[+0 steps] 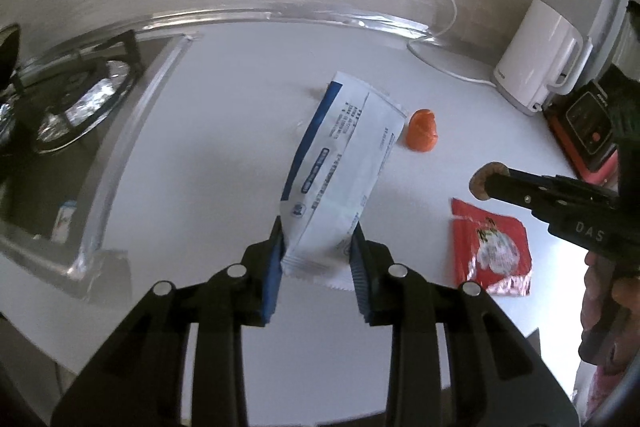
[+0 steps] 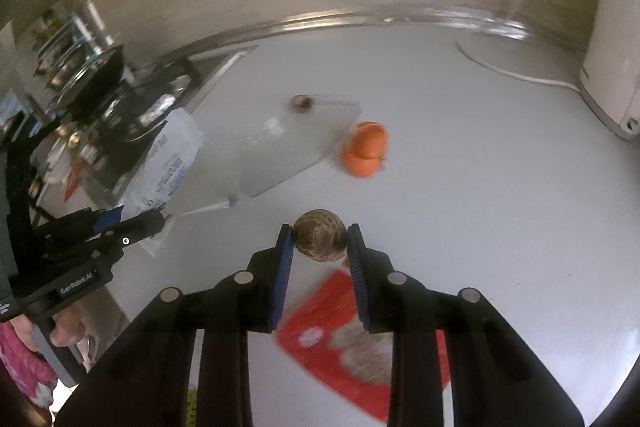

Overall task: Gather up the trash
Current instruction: 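Carry the wipes packet and walnut shell to the wastebasket and release both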

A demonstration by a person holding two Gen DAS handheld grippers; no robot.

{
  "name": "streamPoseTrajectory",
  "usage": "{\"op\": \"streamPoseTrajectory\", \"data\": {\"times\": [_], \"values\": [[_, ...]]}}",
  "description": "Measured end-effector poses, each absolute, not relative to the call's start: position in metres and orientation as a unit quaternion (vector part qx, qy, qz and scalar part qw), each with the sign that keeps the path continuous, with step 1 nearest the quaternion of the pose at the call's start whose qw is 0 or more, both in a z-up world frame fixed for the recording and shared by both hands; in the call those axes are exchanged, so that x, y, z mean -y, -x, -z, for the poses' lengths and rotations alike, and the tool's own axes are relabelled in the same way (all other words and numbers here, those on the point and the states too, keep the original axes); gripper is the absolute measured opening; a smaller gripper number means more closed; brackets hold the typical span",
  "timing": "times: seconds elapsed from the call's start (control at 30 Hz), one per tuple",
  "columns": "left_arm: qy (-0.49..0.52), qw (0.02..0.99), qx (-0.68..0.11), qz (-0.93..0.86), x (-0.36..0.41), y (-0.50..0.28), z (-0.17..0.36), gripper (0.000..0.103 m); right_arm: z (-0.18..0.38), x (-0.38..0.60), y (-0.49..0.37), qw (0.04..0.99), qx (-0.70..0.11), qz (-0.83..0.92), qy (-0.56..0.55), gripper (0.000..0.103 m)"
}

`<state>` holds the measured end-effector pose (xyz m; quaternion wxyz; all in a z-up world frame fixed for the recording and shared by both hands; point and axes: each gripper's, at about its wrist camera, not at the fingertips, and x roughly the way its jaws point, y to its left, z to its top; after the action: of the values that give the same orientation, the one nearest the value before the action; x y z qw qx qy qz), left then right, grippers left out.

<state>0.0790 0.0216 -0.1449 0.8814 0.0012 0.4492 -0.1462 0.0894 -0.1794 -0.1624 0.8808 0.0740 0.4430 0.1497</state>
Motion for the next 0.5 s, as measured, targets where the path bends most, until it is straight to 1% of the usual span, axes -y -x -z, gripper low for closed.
{"op": "streamPoseTrajectory", "data": {"times": [0.27,0.5], "values": [[0.008,0.885,-0.451,0.113,-0.067,-0.018,0.135,0.030,0.146,0.119,-0.050,0.867,-0.446,-0.217,-0.044,0.028],[0.017,0.879,-0.471,0.069,-0.116,0.051,0.147,0.030,0.150,0.059,-0.010,0.842,-0.463,-0.276,-0.011,0.028]]}}
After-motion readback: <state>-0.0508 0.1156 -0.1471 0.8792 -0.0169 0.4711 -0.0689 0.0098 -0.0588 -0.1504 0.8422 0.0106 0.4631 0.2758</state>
